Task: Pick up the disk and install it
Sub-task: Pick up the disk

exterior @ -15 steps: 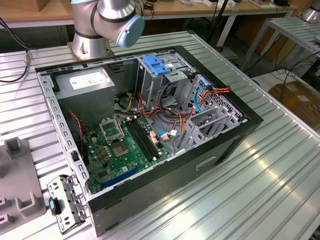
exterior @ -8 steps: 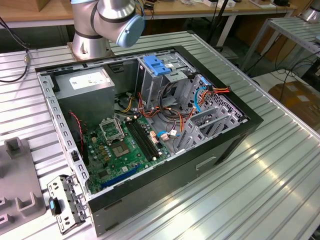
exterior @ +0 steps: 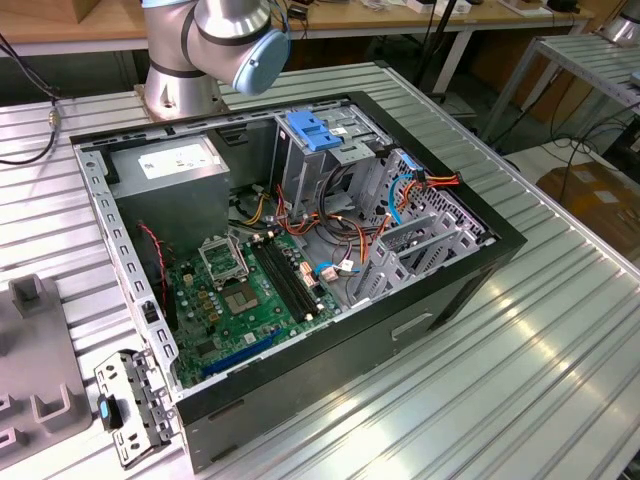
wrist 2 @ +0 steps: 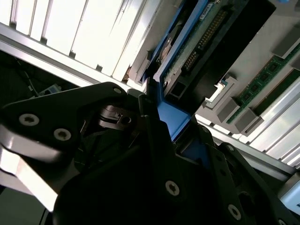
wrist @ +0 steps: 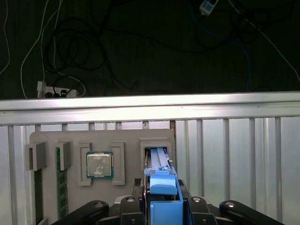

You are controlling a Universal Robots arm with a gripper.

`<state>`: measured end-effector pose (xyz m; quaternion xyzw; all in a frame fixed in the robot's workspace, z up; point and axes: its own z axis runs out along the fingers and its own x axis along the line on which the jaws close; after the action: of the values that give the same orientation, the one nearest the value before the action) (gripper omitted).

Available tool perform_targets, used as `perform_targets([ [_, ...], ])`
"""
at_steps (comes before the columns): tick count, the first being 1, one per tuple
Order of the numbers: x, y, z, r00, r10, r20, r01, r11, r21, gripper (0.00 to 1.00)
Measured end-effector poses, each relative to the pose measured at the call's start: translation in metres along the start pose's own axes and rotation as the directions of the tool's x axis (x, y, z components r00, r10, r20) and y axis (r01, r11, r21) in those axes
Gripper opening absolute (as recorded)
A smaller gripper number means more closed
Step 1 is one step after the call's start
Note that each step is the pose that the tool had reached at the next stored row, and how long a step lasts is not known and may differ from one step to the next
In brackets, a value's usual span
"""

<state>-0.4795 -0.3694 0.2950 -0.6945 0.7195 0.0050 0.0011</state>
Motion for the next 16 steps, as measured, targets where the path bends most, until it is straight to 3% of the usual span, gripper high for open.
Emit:
perform_targets([
  [9, -0.0001, 0.0, -0.0069, 1.0, 0.0, -0.0004, 0.0, 1.0, -0.0001, 0.37],
  [16, -0.0001, 0.0001, -0.016, 1.0, 0.0, -0.0012, 0.0, 1.0, 0.0, 0.37],
])
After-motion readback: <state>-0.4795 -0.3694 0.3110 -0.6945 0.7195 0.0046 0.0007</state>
